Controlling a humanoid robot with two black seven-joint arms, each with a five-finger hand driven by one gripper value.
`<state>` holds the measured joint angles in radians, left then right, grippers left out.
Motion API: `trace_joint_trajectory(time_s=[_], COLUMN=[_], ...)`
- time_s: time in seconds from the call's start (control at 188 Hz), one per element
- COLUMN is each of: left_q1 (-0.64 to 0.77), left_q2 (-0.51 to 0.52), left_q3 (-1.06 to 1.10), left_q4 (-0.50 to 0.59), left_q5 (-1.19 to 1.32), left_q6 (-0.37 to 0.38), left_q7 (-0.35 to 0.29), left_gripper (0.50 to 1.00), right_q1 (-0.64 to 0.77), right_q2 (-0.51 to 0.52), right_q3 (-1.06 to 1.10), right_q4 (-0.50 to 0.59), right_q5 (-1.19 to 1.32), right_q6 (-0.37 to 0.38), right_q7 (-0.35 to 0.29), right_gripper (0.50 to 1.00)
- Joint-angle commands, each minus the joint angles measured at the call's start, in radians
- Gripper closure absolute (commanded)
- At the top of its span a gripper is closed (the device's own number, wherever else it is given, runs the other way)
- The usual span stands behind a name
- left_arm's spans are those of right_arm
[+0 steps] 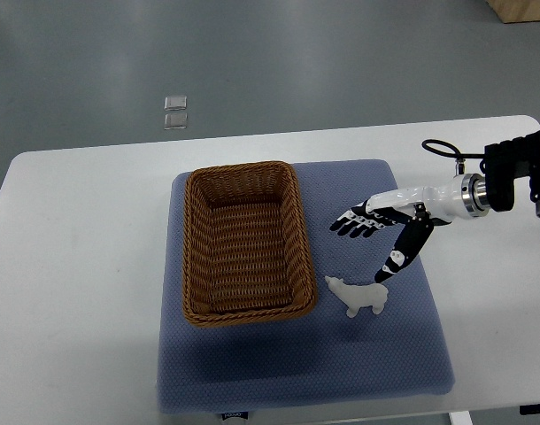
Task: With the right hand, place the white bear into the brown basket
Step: 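Lower the right hand and close its fingers around the white bear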
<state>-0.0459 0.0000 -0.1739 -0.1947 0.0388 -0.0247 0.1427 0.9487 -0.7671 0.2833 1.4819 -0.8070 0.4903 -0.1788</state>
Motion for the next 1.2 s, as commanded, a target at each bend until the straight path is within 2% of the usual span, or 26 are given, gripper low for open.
trace_joint_trajectory(time_s=[0.0,0.352,0.746,0.89,1.194], left_q1=[0.0,0.0,0.0,0.0,0.0], left_q2=[0.0,0.0,0.0,0.0,0.0], left_q3=[0.001,0.001,-0.001,-0.001,-0.001], left_q4=[0.001,0.001,0.001,0.003,0.006], left_q5=[0.0,0.0,0.0,0.0,0.0], left_q6=[0.0,0.0,0.0,0.0,0.0], left_q7=[0.0,0.0,0.0,0.001,0.001], left_gripper=[0.5,0.5,0.5,0.5,0.5], right_q1=[-0.037,-0.133,-0.211,-0.226,-0.24], right_q2=[0.005,0.012,0.043,0.051,0.055], right_q3=[0.004,0.019,0.083,0.085,0.085], right_q4=[0.0,0.0,0.0,0.0,0.0], right_q5=[-0.001,-0.018,-0.029,-0.032,-0.034], right_q6=[-0.027,-0.091,-0.099,-0.122,-0.122], right_q7=[0.002,0.005,0.012,0.012,0.012], right_gripper=[0.572,0.574,0.583,0.597,0.623])
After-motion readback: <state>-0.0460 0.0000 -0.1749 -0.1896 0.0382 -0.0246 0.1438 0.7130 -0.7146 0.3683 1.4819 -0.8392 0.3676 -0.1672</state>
